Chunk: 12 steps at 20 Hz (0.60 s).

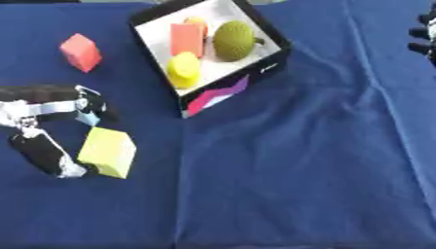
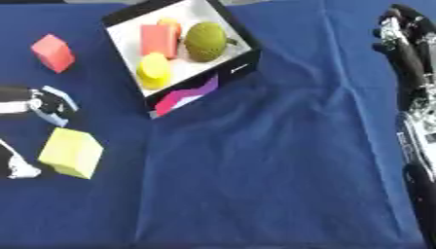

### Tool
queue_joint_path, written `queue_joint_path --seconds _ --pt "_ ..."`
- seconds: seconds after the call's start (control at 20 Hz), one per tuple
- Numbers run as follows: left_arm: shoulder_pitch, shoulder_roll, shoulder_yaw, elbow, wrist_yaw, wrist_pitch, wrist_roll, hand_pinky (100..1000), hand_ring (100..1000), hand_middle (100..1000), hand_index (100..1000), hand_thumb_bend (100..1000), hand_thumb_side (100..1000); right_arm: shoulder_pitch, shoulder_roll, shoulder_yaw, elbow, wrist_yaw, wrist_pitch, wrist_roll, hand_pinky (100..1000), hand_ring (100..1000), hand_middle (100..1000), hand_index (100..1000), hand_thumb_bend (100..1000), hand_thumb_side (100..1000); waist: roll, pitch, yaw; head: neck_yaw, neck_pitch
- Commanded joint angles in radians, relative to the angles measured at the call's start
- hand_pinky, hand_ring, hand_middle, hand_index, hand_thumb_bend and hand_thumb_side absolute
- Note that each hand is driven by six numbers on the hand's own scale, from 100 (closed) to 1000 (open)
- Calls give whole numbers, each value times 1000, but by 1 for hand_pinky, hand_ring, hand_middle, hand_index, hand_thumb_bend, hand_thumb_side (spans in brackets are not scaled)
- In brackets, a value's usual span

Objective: Pick up objects on the table and place them in the box.

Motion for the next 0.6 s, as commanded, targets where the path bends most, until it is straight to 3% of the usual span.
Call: queue_joint_path --seconds 0.05,0.45,0.6 --pt "-17 9 2 18 -20 -14 0 925 876 792 863 494 100 -16 -15 -4 -12 -2 1 -2 778 782 760 858 100 566 7 -6 -1 5 -9" --pt "-41 -37 -22 82 -88 -61 6 923 875 792 861 513 100 -16 -14 -3 -9 -4 2 -2 778 779 757 855 100 571 6 -6 -3 6 -8" --pt "-50 -55 -34 104 -112 -74 7 879 836 755 834 502 100 -16 -13 -4 -8 -5 2 -3 779 778 756 854 100 572 5 -6 -4 7 -9"
